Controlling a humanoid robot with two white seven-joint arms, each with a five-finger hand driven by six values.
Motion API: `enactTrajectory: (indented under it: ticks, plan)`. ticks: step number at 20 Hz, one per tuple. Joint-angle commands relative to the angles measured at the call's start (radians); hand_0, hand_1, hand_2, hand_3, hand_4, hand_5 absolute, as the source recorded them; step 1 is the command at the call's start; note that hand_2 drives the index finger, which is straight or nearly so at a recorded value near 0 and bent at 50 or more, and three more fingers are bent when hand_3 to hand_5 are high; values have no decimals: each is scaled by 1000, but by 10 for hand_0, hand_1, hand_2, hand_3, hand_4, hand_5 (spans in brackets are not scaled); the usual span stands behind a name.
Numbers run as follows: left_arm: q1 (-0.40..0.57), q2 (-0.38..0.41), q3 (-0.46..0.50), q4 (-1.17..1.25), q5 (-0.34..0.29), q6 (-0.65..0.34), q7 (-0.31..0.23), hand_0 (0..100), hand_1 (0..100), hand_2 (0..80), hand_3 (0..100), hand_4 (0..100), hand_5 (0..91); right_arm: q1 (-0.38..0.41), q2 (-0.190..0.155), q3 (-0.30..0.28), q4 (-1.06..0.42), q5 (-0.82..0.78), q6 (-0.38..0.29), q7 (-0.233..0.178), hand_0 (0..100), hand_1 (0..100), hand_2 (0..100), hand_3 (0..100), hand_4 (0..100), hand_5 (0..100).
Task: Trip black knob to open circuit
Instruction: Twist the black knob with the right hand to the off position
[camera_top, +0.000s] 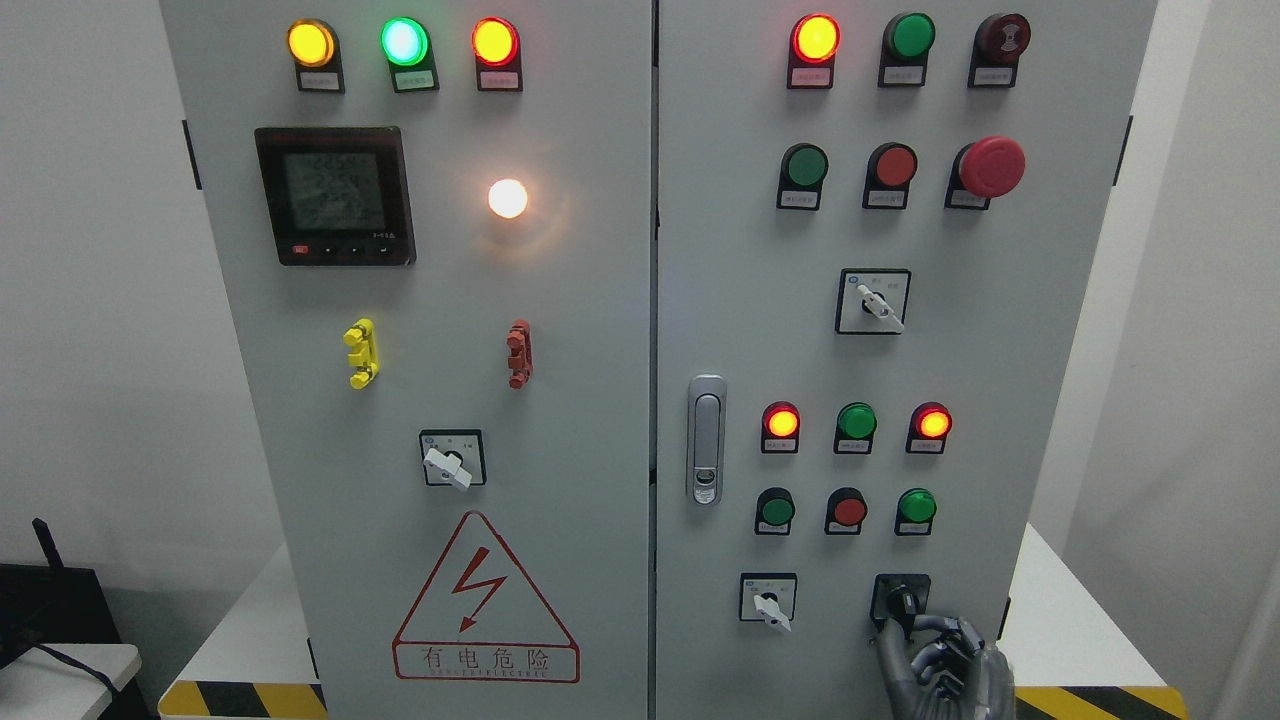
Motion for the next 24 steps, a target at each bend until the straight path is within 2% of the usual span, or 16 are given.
enactTrajectory:
  ticks: [1, 24]
  plan:
    - [-8, 0, 0, 0, -34, 1, 0, 120, 389, 0, 0, 0, 0, 0, -1, 19, 1, -3, 0, 5, 474, 726, 592, 899, 921, 983]
    - [-8, 0, 0, 0, -32, 1, 0, 120, 389, 0, 0, 0, 0, 0, 1, 29, 1, -35, 2, 6, 488, 722, 611, 924, 943, 988]
